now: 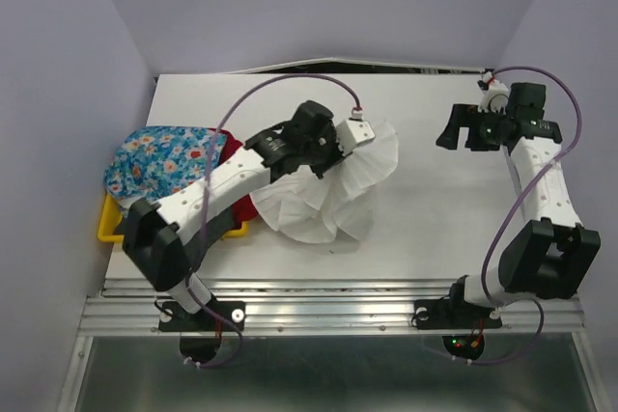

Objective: Fold and stack the skirts
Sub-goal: Move the skirt to the center of the board, then flatten the skirt out

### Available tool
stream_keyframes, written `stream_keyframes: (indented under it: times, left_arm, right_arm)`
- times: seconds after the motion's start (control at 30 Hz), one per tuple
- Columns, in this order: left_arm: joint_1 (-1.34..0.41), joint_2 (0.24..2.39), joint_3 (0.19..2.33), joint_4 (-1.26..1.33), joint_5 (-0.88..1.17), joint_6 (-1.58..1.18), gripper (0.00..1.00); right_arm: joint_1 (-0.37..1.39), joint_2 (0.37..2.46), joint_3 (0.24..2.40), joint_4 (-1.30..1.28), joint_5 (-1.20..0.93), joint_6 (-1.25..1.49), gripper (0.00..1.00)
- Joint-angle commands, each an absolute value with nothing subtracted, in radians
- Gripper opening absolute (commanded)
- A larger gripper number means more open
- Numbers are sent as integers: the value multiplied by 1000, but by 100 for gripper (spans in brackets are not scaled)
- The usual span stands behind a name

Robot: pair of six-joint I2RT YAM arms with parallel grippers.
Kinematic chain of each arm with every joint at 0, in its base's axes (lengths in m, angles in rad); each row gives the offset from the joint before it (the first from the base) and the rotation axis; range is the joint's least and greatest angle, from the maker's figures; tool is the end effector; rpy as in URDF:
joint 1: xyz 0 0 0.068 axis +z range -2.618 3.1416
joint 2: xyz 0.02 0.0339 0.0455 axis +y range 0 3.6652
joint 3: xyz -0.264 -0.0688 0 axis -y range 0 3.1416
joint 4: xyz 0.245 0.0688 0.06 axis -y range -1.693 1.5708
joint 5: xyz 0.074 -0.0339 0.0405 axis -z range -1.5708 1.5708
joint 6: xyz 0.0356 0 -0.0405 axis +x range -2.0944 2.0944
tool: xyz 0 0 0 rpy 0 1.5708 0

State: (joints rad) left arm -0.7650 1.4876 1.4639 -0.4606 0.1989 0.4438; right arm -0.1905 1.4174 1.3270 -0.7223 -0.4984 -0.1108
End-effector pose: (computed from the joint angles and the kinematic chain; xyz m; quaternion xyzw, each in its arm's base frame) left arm 0.2410 -0.2411 0.3801 0.5263 0.6717 -0.1662 0.4942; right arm 0.2992 -0.0404 0.3356 -0.0553 0.9032 0.1727 0.3889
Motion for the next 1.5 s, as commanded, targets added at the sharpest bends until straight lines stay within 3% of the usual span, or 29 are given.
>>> stream_keyframes:
  times: [0.0,0.1,0.33,0.43,0.5,0.6,0.73,0.77,1.0,1.2,1.33,1.43,1.47]
  left_arm:
    - [-805,1632,1465,-354,159,437,0]
    - [-853,1726,1450,-367,247,501,0]
    - [-1047,1738,1171,-220,156,585,0]
    - [-1061,1747,1170,-213,181,545,3]
    - [-1062,1752,1180,-216,163,526,13]
    - [-1037,1686,1181,-210,133,499,29]
    - [-924,1565,1227,-230,233,404,74]
    - [-902,1531,1242,-244,248,388,78]
    - [-634,1506,1377,-374,316,328,79]
    - [-555,1459,1327,-368,313,293,79]
    - [-551,1421,1270,-342,281,275,79]
    - [-546,1404,1252,-334,267,262,79]
    - [-540,1401,1250,-331,258,259,79]
  right_arm:
    - [-299,1466,1342,-765,-541,-158,100]
    - [-368,1520,1365,-850,-612,-210,100]
    - [-377,1546,1321,-920,-718,-293,99]
    - [-377,1575,1267,-949,-811,-314,91]
    - [-377,1592,1237,-951,-854,-318,83]
    - [-377,1635,1210,-956,-894,-316,78]
    - [-351,1689,1223,-904,-939,-247,74]
    - [-322,1700,1224,-879,-943,-194,74]
    - [-157,1851,1235,-675,-942,-3,74]
    - [-121,1982,1255,-531,-894,156,77]
    - [-94,2043,1279,-454,-926,213,74]
    - [-81,2045,1302,-394,-933,253,59]
    - [-69,2043,1334,-384,-936,273,43]
